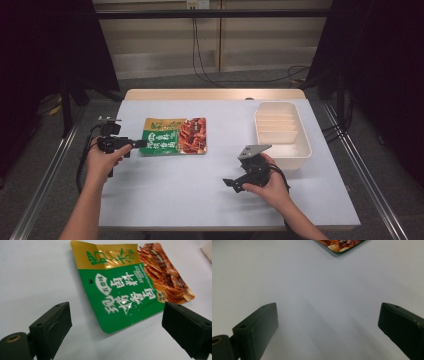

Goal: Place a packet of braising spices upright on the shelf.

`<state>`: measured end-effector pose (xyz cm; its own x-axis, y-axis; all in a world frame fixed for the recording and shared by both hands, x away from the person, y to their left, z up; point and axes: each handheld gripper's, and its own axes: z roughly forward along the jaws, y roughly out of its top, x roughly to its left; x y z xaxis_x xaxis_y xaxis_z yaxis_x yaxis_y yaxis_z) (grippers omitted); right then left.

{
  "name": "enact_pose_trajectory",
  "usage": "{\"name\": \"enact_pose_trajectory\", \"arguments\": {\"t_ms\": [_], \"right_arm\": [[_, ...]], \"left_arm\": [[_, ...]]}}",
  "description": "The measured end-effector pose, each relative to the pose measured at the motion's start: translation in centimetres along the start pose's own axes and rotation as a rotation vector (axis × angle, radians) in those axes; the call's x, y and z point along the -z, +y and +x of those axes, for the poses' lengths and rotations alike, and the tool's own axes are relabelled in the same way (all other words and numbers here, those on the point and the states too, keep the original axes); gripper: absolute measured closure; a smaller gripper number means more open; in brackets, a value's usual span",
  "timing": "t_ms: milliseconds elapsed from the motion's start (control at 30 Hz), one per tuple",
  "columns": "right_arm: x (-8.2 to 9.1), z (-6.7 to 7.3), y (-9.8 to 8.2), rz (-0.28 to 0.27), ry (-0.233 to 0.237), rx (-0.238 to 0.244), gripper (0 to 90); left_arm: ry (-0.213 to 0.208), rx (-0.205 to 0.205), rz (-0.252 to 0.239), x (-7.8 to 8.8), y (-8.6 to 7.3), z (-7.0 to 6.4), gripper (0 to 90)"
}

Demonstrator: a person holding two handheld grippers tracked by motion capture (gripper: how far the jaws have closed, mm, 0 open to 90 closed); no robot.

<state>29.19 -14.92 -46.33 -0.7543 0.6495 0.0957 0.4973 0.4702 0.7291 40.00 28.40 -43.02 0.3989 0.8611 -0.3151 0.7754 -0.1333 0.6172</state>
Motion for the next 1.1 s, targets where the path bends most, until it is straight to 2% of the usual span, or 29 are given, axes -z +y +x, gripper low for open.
{"name": "enact_pose_trajectory", "arguments": {"t_ms": [33, 167, 200, 367, 400, 467, 500, 533, 567, 633, 667, 733, 800, 967, 1100], "right_arm": [[0.0, 0.0, 0.0, 0.001, 0.000, -0.001, 2.6], [-0.1, 0.0, -0.1, 0.007, 0.004, 0.002, 2.6], [-0.2, 0.1, -0.1, 0.010, 0.001, 0.004, 2.7], [-0.1, 0.1, 0.0, 0.009, 0.007, 0.005, 2.7], [-0.1, 0.2, 0.0, 0.009, 0.009, 0.004, 2.8], [-0.1, 0.1, 0.0, 0.009, 0.009, 0.005, 2.9], [-0.2, 0.1, 0.0, 0.004, 0.002, 0.005, 3.0], [-0.2, 0.1, 0.0, 0.004, 0.002, 0.005, 3.0], [-0.1, 0.0, 0.0, 0.006, 0.004, 0.004, 3.0], [-0.1, 0.0, 0.0, 0.009, 0.000, 0.001, 3.0], [-0.1, 0.0, 0.0, 0.009, 0.000, 0.001, 3.0], [-0.1, 0.1, 0.0, 0.008, 0.005, 0.003, 3.0], [-0.1, 0.1, 0.0, 0.011, 0.009, 0.005, 3.0], [-0.2, 0.1, 0.0, 0.014, 0.008, 0.001, 3.1], [-0.2, 0.1, 0.0, 0.014, 0.007, 0.002, 3.2]], "left_arm": [[0.005, -0.007, 0.010, -0.2, 0.1, 0.2, 9.8], [-0.008, 0.037, 0.027, -1.2, 0.5, 0.6, 12.5], [0.001, 0.040, 0.054, -1.6, 0.7, 0.9, 14.1], [0.000, 0.056, 0.092, -2.5, 1.1, 1.5, 17.3], [0.006, 0.044, 0.103, -2.6, 1.2, 1.6, 18.1], [-0.012, 0.071, 0.112, -2.8, 1.3, 1.8, 20.4], [-0.007, 0.082, 0.111, -3.1, 1.3, 1.9, 23.2], [-0.006, 0.071, 0.137, -3.2, 1.3, 2.0, 23.2], [-0.005, 0.090, 0.141, -3.5, 1.3, 2.0, 24.3], [-0.009, 0.089, 0.170, -3.7, 1.3, 2.2, 26.0], [-0.006, 0.109, 0.166, -3.9, 1.3, 2.1, 26.0], [0.005, 0.108, 0.167, -4.0, 1.3, 2.2, 26.3], [-0.014, 0.112, 0.161, -4.2, 1.4, 2.2, 28.5], [-0.012, 0.124, 0.169, -4.5, 1.3, 2.2, 30.4], [-0.050, 0.162, 0.180, -4.8, 1.4, 2.0, 35.1]]}}
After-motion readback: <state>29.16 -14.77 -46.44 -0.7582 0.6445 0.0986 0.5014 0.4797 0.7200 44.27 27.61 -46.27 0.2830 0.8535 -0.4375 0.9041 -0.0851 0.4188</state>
